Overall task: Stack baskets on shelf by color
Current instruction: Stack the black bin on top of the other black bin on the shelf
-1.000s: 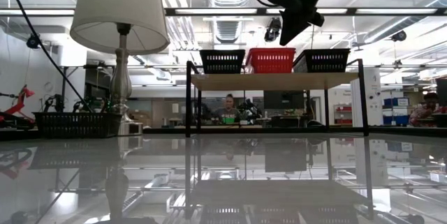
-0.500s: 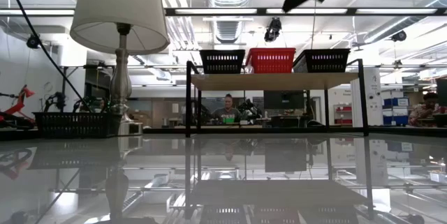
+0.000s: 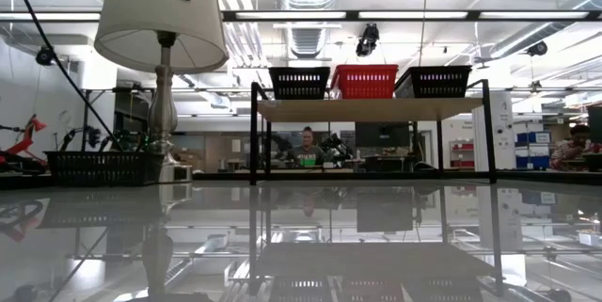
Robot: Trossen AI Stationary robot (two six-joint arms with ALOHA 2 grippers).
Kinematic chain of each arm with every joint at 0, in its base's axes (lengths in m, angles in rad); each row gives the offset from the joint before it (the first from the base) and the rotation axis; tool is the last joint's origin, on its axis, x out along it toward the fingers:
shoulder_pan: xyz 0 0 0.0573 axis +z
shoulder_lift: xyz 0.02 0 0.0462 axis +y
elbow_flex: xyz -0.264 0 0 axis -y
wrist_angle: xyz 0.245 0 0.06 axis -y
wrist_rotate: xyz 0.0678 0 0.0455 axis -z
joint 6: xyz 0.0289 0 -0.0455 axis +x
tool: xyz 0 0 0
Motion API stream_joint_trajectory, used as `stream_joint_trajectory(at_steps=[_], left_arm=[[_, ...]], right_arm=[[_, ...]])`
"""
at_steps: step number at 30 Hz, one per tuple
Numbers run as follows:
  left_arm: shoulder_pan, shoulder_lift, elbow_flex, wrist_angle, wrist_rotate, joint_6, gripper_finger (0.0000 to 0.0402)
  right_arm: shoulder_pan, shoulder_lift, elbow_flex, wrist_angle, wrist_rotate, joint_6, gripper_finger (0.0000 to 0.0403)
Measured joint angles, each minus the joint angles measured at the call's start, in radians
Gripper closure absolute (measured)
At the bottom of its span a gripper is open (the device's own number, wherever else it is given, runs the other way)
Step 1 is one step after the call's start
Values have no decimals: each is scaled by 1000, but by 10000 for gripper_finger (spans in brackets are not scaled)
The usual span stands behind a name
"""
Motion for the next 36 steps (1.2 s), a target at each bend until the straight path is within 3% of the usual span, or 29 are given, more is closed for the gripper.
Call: stream_joint_trajectory(at_steps=[3,8,12,19,29,36], left_arm=[[0,34,-1,-70,-18,-160,313],[0,86,0,-284,-52,-556,313],[17,90,9,-493,-146,-877,313],[170,63,27,-903,-202,-1277,313],[400,103,11,-965,-226,-1293,313],[444,176,6,-962,-224,-1277,313]], right_arm=[[5,-44,-77,68,-4,-15,394],[12,-94,-142,81,-10,-24,394],[11,-114,-151,84,-10,-56,394],[11,-118,-151,58,-10,-93,394],[11,-117,-153,45,-8,-121,394],[11,-117,-154,22,-8,-135,394]])
